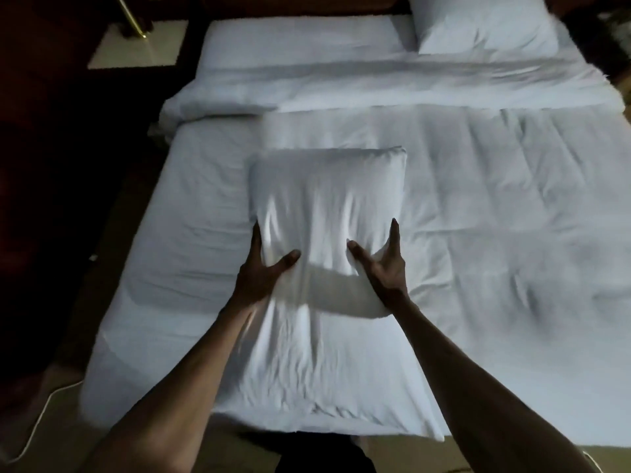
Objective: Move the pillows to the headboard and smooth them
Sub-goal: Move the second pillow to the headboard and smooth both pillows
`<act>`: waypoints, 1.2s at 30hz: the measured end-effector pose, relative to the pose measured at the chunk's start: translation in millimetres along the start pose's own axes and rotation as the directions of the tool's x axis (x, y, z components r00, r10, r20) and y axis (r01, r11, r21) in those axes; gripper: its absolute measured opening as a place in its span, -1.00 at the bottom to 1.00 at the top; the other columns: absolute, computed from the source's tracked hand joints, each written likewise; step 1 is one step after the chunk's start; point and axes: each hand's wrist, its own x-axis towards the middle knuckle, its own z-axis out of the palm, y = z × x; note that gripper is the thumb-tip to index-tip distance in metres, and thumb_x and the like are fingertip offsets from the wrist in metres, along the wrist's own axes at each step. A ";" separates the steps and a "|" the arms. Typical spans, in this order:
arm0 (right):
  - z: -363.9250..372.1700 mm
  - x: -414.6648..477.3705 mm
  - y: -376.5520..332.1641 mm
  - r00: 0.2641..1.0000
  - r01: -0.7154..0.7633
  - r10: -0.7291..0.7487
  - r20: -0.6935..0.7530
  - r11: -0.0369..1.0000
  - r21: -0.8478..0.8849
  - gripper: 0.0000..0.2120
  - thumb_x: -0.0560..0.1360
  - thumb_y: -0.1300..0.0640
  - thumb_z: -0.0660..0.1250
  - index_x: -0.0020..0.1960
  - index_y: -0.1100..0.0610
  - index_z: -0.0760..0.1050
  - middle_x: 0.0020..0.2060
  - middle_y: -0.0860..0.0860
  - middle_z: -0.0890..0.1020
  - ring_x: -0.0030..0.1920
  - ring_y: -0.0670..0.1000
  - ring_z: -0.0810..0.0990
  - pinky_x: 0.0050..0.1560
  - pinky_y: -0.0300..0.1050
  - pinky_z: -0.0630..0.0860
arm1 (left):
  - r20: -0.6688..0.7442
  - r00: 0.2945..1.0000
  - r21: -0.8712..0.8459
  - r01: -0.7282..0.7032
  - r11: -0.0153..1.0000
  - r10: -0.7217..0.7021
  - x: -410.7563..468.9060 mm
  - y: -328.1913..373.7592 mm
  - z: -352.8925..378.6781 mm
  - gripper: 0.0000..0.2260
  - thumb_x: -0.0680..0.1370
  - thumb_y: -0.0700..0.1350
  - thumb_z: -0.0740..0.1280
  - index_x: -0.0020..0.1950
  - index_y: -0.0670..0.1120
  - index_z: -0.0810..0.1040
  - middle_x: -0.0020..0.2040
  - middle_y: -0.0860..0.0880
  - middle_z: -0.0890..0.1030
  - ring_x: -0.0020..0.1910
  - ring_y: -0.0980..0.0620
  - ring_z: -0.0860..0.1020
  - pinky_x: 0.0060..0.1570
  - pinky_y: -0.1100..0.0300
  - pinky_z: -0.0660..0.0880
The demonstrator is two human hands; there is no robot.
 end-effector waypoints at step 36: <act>719.1 -207.4 -394.9 0.795 0.369 -0.390 0.464 0.919 0.139 -0.04 0.20 -0.55 0.46 0.50 -0.28 0.26 0.37 -0.14 0.55 0.37 0.01 0.52 0.41 0.09 0.45 | -0.567 0.822 -0.115 -0.139 0.984 0.050 -58.2 -177.1 -792.3 -0.07 0.50 0.14 0.54 0.70 0.14 0.04 0.63 0.01 0.31 0.53 -0.03 0.38 0.38 0.16 0.33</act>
